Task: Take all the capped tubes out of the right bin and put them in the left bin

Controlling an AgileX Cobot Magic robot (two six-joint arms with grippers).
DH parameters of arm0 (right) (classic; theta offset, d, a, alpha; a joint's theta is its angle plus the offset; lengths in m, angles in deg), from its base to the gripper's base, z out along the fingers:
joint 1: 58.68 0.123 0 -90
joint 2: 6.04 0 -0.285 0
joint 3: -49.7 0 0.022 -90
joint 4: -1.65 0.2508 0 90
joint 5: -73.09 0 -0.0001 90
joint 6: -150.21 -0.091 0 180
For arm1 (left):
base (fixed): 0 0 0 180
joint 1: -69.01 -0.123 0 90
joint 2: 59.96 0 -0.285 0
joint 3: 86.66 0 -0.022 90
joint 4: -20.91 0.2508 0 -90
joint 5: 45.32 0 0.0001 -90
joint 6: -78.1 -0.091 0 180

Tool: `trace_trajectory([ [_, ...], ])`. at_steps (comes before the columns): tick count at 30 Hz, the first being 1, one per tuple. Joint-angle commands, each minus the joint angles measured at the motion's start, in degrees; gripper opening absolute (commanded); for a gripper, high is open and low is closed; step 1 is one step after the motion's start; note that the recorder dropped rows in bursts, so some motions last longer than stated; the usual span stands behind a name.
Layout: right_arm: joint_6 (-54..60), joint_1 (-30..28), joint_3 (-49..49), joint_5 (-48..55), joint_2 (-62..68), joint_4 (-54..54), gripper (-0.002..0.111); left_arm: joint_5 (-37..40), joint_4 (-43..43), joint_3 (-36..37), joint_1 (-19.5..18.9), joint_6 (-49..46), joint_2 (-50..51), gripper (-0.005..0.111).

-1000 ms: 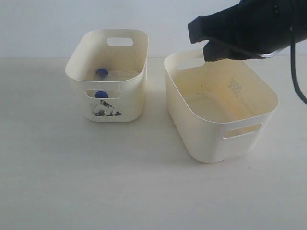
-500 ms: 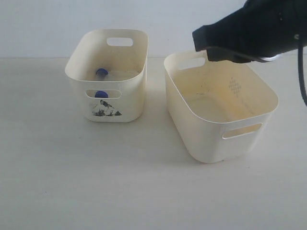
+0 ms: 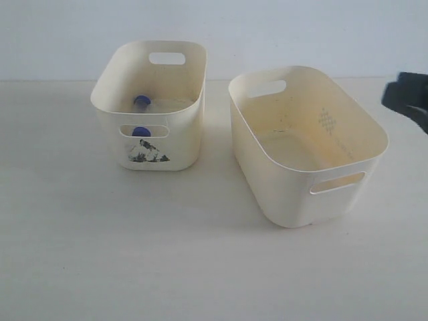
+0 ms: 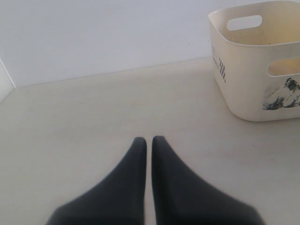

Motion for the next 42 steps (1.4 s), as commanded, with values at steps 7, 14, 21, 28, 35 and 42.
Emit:
trace_trajectory([
  [7, -0.3, -14.8, 19.7, -1.9, -25.7, 6.1, 0.000, -0.9, -0.1, -0.2, -0.1, 0.7, -0.1, 0.004],
  [14, -7.1, -18.7, 28.0, -1.8, -40.7, 6.2, 0.000, -0.9, -0.1, -0.2, -0.1, 0.7, -0.1, 0.004],
  [21, -12.7, -21.8, 30.1, -2.3, -45.3, 5.9, 0.000, -0.9, -0.1, -0.2, -0.1, 0.7, -0.1, 0.004],
  [28, -8.6, -21.8, 30.1, -0.3, -45.3, 4.9, 0.000, -0.9, -0.1, -0.2, -0.1, 0.7, -0.1, 0.004],
  [35, -3.7, -21.8, 30.1, 4.9, -45.3, 0.7, 0.000, -0.9, -0.1, -0.2, -0.1, 0.7, -0.1, 0.004],
  [42, -3.8, -17.9, 30.1, 13.2, -45.3, -13.6, 0.000, -0.9, -0.1, -0.2, -0.1, 0.7, -0.1, 0.004],
])
